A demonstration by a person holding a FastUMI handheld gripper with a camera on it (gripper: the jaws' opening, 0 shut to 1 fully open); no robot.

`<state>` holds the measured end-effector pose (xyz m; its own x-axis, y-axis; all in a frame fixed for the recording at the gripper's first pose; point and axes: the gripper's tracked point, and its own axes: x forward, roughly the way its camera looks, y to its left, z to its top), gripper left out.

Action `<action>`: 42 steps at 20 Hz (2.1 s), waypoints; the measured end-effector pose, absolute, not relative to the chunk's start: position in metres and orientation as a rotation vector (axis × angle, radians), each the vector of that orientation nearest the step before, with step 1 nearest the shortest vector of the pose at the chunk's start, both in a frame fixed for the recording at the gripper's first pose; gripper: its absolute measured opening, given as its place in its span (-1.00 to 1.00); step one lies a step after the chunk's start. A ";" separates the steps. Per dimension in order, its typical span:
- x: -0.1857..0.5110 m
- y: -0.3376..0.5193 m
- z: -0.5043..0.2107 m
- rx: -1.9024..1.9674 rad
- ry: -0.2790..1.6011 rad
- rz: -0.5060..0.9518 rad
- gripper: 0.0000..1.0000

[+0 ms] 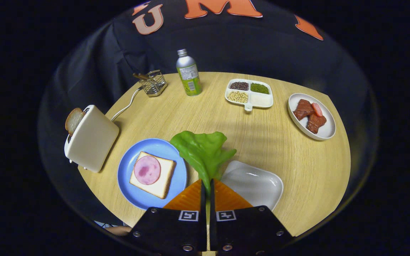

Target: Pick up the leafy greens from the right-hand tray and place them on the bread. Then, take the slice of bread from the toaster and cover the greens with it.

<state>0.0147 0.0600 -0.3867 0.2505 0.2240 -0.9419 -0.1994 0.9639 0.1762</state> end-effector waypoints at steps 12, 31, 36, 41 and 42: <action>0.013 0.146 -0.392 -0.013 1.287 0.392 -0.93; -0.004 0.205 -0.426 -0.077 1.390 0.383 -0.40; 0.002 0.213 -0.407 -0.109 1.355 0.371 0.08; 0.018 0.237 -0.372 -0.083 1.288 0.406 0.14; 0.019 0.242 -0.367 -0.075 1.289 0.411 0.15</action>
